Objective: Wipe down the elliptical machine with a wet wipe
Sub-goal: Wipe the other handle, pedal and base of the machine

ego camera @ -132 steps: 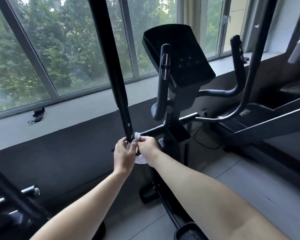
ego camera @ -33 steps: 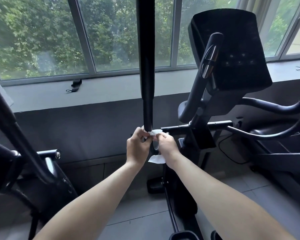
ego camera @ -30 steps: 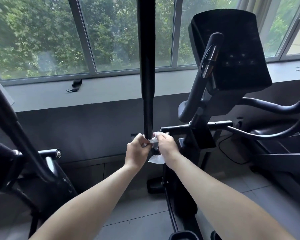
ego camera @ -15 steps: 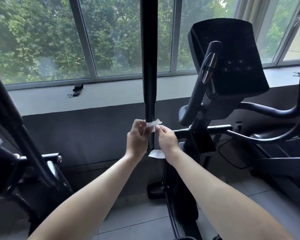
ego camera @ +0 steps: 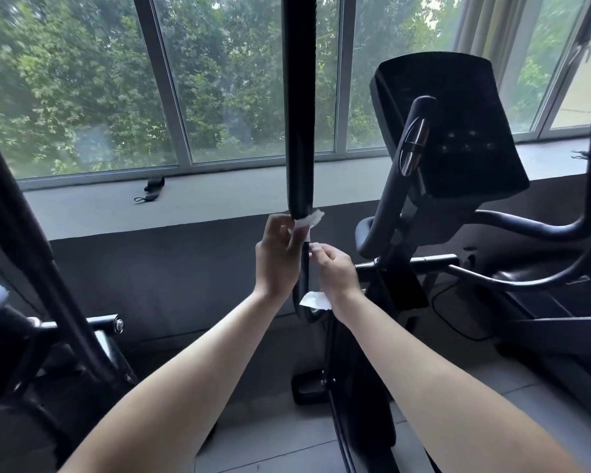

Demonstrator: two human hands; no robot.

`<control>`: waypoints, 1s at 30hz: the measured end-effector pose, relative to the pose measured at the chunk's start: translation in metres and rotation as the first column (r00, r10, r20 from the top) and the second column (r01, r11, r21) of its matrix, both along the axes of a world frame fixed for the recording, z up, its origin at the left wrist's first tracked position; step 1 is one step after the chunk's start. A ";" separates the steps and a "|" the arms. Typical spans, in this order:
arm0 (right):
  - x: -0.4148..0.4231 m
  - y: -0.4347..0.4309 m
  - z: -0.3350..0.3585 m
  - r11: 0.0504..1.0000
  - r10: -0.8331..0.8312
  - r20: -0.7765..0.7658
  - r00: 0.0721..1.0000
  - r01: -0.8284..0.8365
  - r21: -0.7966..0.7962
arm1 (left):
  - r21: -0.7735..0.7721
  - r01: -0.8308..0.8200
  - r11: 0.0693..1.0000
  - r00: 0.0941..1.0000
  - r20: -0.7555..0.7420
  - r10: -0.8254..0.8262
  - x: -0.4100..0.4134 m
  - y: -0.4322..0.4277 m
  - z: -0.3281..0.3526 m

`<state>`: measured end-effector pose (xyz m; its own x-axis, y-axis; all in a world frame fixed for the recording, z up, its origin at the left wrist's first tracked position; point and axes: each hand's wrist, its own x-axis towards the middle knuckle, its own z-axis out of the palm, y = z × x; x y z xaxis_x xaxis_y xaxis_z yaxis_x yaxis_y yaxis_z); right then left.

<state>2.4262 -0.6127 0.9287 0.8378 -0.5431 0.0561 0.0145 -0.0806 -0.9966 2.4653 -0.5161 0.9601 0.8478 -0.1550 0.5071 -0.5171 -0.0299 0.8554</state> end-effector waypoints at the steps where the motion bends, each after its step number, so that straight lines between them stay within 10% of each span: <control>1: -0.001 0.000 -0.003 1.000 0.009 -0.013 1.000 -0.009 0.012 | -0.004 0.018 1.000 1.000 0.000 -0.018 0.001 0.001 -0.008; 15: -0.007 0.009 -0.034 0.994 -0.023 -0.185 0.982 0.042 0.100 | 0.372 0.172 0.912 0.968 -0.238 -0.085 0.010 0.031 -0.094; 23: -0.005 0.012 -0.033 0.990 -0.074 -0.164 0.984 0.092 0.105 | 0.029 0.086 0.996 0.985 -0.151 -0.080 0.008 0.012 -0.027; 30: -0.009 0.007 -0.037 0.945 -0.185 -0.172 0.968 0.223 0.240 | 0.081 0.186 0.979 0.964 -0.206 -0.167 0.013 0.018 -0.067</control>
<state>2.4175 -0.6060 0.8918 0.6963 -0.6830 -0.2206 -0.1214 0.1908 -0.9741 2.4785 -0.4978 0.8932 0.8840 -0.3521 0.3076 -0.3436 -0.0431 0.9381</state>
